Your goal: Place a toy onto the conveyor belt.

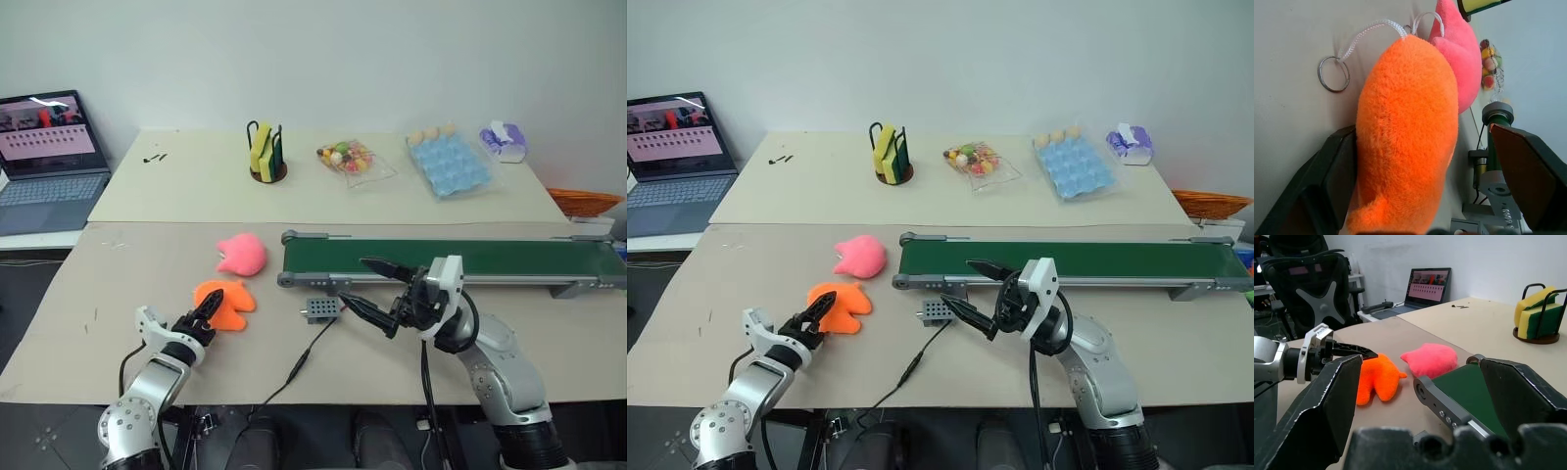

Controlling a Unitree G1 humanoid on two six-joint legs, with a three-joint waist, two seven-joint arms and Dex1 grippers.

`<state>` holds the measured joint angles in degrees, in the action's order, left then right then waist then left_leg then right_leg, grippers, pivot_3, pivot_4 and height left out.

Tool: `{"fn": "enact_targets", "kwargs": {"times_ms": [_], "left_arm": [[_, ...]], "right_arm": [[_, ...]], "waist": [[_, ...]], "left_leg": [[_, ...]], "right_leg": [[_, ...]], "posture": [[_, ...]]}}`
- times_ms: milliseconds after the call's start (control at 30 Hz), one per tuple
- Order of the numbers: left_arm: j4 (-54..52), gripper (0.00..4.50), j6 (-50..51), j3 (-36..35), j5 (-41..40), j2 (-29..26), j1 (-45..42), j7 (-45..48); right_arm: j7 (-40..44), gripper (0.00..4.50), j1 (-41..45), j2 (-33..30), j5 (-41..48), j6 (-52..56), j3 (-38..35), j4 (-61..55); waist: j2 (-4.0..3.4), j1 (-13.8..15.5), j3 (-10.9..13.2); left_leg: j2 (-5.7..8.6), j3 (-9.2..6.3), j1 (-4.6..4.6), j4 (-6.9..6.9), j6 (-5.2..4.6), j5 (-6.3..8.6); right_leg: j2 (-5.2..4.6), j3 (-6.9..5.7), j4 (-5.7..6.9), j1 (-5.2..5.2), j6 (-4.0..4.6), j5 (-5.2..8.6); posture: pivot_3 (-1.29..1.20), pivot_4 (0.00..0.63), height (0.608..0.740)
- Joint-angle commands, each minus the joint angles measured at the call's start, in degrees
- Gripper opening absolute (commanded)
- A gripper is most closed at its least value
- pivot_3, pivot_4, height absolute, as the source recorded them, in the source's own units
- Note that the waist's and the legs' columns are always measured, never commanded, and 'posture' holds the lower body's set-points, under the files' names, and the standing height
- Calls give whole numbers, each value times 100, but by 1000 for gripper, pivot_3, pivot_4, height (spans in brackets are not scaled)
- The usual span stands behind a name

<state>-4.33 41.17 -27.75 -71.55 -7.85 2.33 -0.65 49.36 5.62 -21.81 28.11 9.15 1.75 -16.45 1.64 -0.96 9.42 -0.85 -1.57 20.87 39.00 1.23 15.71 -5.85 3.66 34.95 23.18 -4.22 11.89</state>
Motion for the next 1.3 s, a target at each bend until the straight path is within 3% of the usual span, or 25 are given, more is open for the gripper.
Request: {"fn": "enact_targets", "kwargs": {"times_ms": [33,267,467,667,867,1033,1167,1300], "left_arm": [[55,2525,-11,38,70,30,18,87],[135,154,-55,25,164,35,-47,161],[-311,154,-907,11,943,200,-193,-49],[-1036,154,-2321,591,3524,-131,-439,-629],[-1082,154,-3638,2087,7202,-1501,-783,-860],[-159,154,-5307,3608,9950,-2650,-1338,-991],[1038,154,-6326,4340,11178,-3067,-2060,-1455],[2212,154,-7113,4928,11948,-3147,-2775,-1958]], "right_arm": [[-50,4500,82,-37,25,-81,-93,-171],[-63,4500,123,-20,9,-74,-78,-129],[-71,4500,129,-25,1,-68,-61,-90],[-45,4500,53,-72,14,-70,-86,-75],[-69,4500,-5,-48,3,-95,-73,-39],[-125,4500,7,1,1,-97,-65,-24],[-178,4500,-11,13,68,-31,-106,-110],[-214,4500,-16,14,118,-16,-150,-119]], "waist": [[0,0,0],[0,-2,0],[3,-1,1],[6,6,4],[11,30,7],[8,36,7],[3,3,9],[4,9,10]], "left_leg": [[0,0,1,-1,0,0],[0,-1,3,-9,-1,0],[-1,0,3,-9,0,0],[-1,-2,14,-10,0,1],[0,-4,19,-13,0,0],[0,-3,20,-19,1,0],[-2,-2,25,-26,1,0],[-3,-4,35,-26,1,0]], "right_leg": [[0,0,-1,1,-1,1],[0,0,-4,5,0,5],[0,-1,-5,5,1,6],[0,-2,-13,9,1,5],[0,-6,-15,13,0,5],[-1,-9,-21,13,0,5],[1,-9,-16,28,-1,5],[6,-7,4,53,1,4]], "posture": [[0,150,740],[0,150,740],[0,150,740],[0,150,740],[0,150,740],[0,150,740],[0,150,740],[0,150,740]]}}
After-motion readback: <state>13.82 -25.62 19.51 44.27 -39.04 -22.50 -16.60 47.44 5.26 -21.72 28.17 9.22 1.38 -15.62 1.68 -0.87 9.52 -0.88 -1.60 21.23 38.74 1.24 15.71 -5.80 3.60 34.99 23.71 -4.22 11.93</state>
